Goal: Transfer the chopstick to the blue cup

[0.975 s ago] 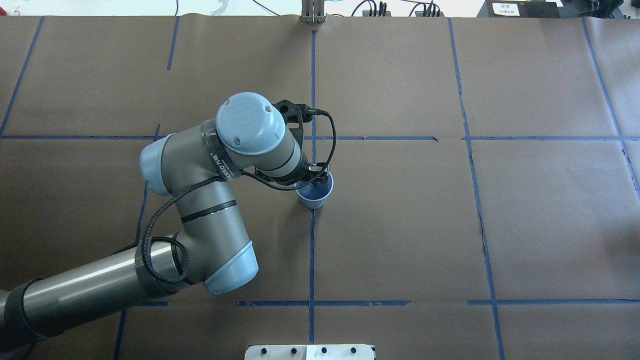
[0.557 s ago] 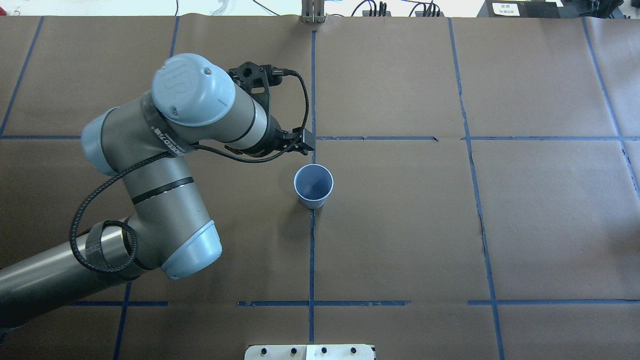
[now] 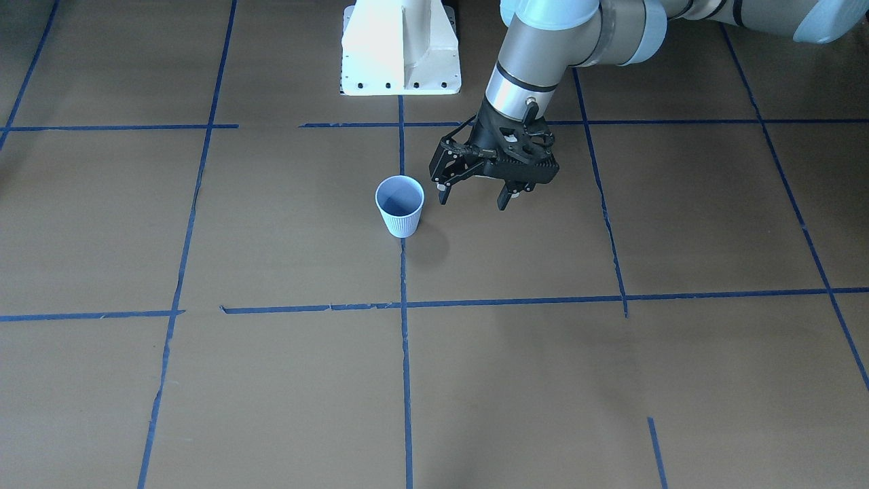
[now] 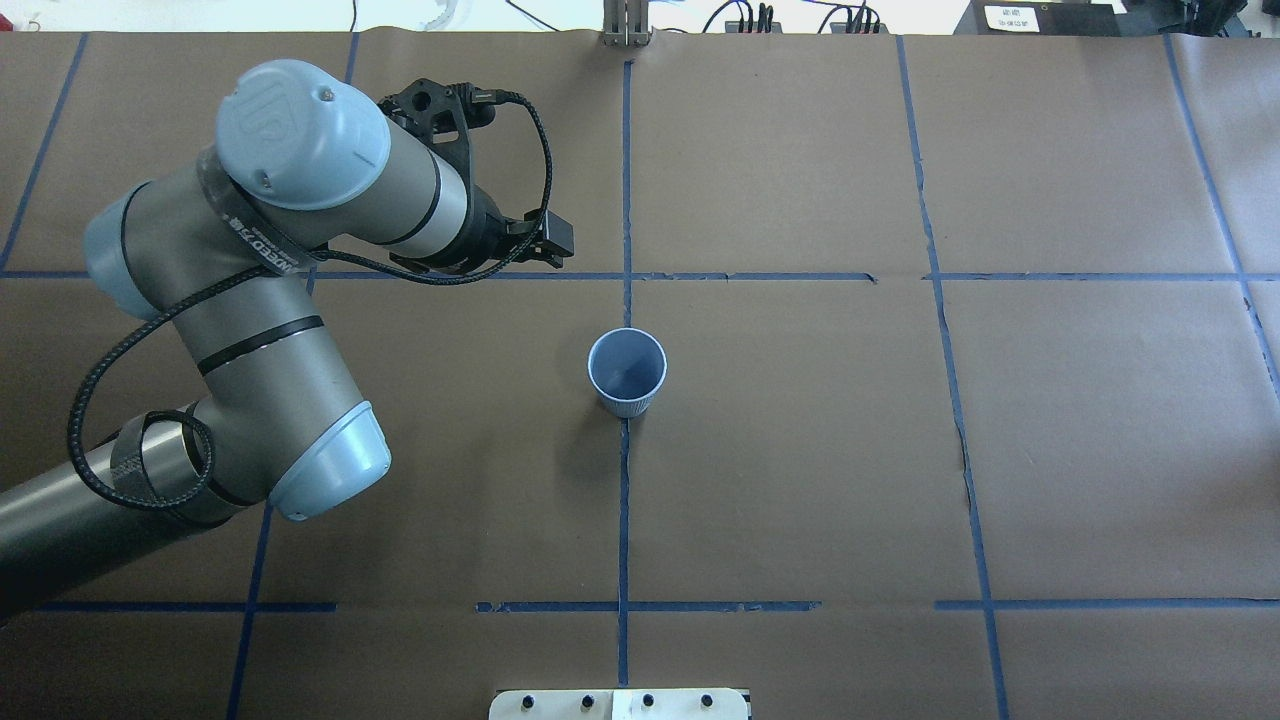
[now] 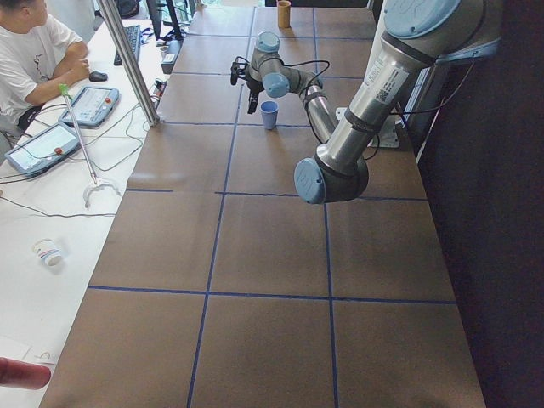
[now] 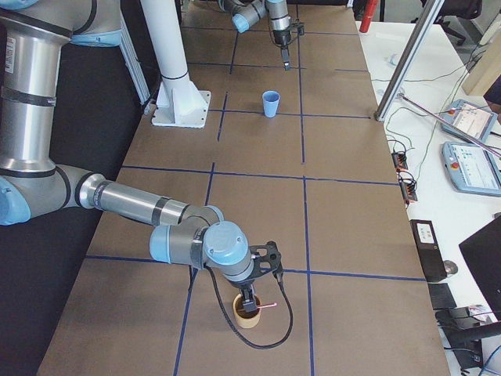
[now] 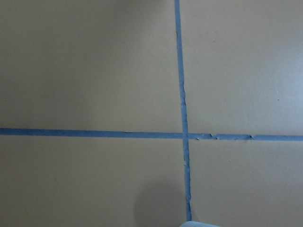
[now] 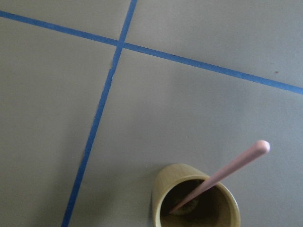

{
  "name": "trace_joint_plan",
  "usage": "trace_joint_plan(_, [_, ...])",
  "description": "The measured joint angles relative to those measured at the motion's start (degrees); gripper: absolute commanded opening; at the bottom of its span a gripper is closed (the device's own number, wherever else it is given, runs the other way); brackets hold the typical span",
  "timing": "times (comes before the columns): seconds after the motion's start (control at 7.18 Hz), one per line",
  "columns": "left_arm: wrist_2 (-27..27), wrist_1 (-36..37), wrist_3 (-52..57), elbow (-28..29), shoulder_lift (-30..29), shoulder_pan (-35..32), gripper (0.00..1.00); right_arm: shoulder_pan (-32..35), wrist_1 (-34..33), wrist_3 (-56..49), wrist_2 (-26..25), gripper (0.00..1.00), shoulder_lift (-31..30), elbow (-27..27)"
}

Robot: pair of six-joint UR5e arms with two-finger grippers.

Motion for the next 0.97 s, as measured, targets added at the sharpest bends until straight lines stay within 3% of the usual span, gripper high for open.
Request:
trace_joint_plan(0.56, [0.0,0.0,-0.1,-0.2,0.9,-0.1,1.0,0.7,0.1,6.3,1.9,0.97,8.5,-10.8])
trace_joint_plan(0.7, [0.0,0.0,-0.1,-0.3,0.9,-0.1,1.0,0.8,0.1,7.0,2.7,0.9,8.5,-11.2])
trace_joint_plan(0.97, [0.0,-0.1,0.1,-0.4,1.5,-0.1,1.0,0.7,0.2,7.3,3.3,0.65,8.3,-12.2])
